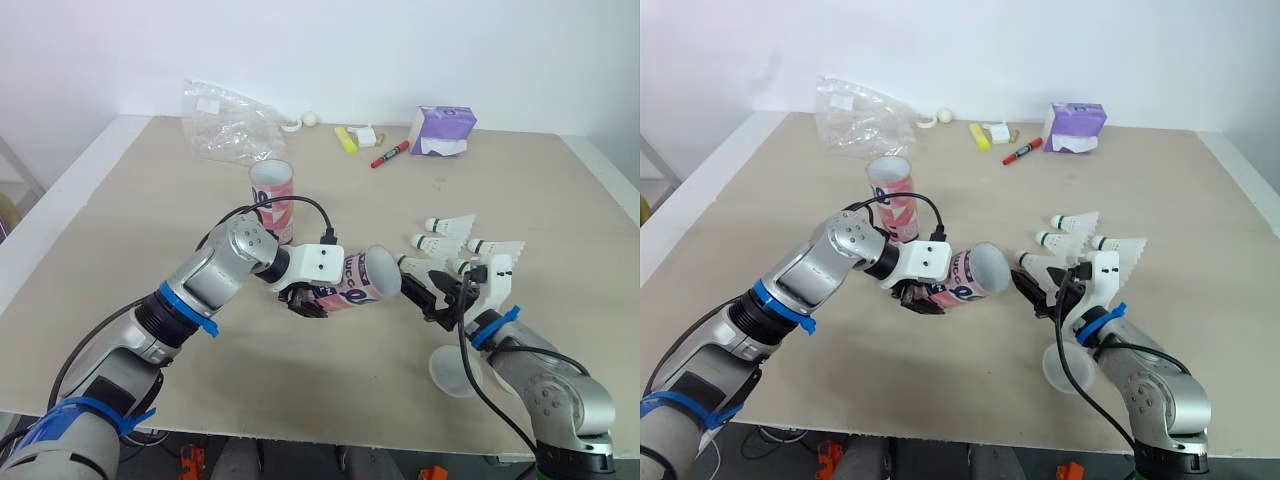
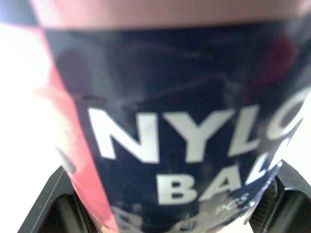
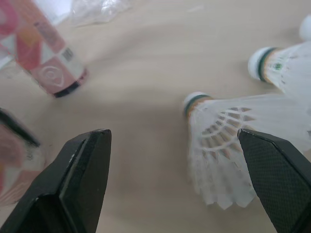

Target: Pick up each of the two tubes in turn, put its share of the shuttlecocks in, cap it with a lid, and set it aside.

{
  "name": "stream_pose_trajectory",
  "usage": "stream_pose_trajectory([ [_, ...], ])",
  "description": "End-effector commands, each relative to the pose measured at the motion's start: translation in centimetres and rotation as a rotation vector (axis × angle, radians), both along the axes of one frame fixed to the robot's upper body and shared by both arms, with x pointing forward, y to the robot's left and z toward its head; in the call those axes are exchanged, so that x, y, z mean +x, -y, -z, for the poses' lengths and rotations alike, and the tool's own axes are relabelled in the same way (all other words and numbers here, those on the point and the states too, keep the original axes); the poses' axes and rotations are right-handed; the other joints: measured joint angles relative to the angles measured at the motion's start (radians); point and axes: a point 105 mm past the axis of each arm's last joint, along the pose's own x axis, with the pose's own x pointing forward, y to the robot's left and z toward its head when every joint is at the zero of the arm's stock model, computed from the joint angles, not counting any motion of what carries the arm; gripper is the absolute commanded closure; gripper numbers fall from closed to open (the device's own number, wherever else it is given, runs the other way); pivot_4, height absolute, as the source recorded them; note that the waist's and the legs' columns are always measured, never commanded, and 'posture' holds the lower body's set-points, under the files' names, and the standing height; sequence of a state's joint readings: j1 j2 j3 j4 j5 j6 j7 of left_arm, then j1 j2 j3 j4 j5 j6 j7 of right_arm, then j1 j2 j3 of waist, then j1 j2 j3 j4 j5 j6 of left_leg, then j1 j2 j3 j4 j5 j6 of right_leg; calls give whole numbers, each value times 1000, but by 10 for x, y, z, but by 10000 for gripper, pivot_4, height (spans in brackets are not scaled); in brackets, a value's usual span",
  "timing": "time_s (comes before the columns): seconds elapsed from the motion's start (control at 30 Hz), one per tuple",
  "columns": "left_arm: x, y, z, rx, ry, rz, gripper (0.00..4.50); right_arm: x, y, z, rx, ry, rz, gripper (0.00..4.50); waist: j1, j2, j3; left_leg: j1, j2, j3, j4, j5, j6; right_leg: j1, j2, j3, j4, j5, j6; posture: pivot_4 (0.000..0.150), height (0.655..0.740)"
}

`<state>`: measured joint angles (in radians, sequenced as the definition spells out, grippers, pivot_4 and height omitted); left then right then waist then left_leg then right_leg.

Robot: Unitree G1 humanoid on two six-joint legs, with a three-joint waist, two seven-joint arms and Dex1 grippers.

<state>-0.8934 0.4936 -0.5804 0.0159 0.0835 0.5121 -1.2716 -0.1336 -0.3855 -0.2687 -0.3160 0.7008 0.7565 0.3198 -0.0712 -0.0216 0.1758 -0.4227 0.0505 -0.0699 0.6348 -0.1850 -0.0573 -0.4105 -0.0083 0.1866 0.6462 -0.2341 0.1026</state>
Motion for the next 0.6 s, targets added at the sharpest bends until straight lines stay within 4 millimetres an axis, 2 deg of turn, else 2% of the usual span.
stream_pose_trajectory([
  [0.03,4,-2,-2,2,32,-30,11287,6,-5,-12,1,41,-15,488,-1,0,0,0,0,0,0,0,0,0,0,0,0,0,0,1500,7400],
  [0.07,3,-3,-1,3,32,-31,11287,8,-7,-12,2,42,-18,488,-1,0,0,0,0,0,0,0,0,0,0,0,0,0,0,1500,7400],
  [0.1,3,-3,-1,4,32,-31,11287,9,-7,-12,6,42,-15,2797,-2,0,0,0,0,0,0,0,0,0,0,0,0,0,0,1500,7400],
  [0.2,3,-3,-1,3,31,-33,11287,11,-8,-11,-4,44,-20,13882,-3,0,0,0,0,0,0,0,0,0,0,0,0,0,0,1500,7400],
  [0.27,3,-3,-1,3,31,-35,11287,12,-9,-10,-3,42,-20,17654,-3,0,0,0,0,0,0,0,0,0,0,0,0,0,0,1500,7400],
  [0.47,4,-2,-1,-1,32,-36,11287,12,-9,-10,3,40,-15,44332,-3,0,0,0,0,0,0,0,0,0,0,0,0,0,0,1500,7400],
  [0.6,3,0,-1,-3,31,-31,11287,12,-9,-14,10,59,-22,44332,-3,0,0,0,0,0,0,0,0,0,0,0,0,0,0,1500,7400],
])
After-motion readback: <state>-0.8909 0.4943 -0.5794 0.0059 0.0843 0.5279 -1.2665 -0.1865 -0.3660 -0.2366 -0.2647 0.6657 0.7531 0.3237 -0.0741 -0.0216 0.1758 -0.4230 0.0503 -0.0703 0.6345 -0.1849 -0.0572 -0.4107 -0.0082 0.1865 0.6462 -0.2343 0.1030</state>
